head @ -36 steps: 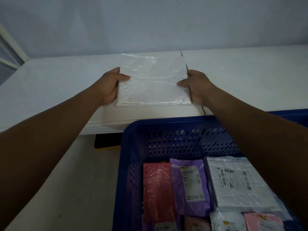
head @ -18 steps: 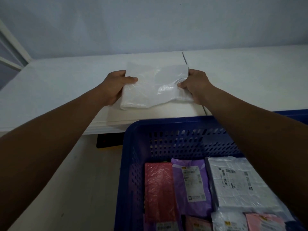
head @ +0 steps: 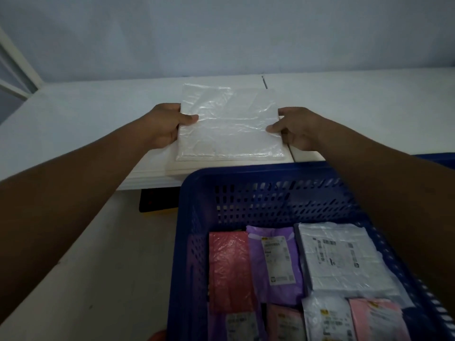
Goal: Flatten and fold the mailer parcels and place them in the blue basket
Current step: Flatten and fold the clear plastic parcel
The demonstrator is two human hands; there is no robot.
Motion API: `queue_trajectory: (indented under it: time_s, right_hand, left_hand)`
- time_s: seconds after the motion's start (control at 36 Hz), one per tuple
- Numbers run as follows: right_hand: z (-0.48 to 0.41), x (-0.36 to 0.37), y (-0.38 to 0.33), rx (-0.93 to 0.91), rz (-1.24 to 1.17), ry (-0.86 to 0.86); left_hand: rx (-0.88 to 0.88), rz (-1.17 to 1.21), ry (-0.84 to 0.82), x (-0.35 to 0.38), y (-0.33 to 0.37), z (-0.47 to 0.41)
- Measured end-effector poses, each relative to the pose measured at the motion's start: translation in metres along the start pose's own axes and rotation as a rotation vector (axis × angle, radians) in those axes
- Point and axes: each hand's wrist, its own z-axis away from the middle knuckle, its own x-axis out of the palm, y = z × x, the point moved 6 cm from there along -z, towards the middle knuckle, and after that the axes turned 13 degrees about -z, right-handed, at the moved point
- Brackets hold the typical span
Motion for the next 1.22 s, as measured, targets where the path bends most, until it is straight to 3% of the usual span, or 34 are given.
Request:
queue_trajectory:
  time_s: [0.17, 0.47, 1.22]
  right_hand:
    - [0.026, -0.014, 0.007, -0.032, -0.034, 0.142]
    - [0.065, -0.03, -0.017, -0.168, -0.119, 0.192]
    - [0.127, -0.069, 0.032, -0.082, -0.014, 0.208]
  left_hand:
    - [-0.048, 0.053, 0.005, 0.016, -0.009, 0.015]
    - [0.022, 0.116, -0.018, 0.034, 0.019, 0.037]
    - [-0.005, 0.06, -0.158, 0.081, -0.011, 0.088]
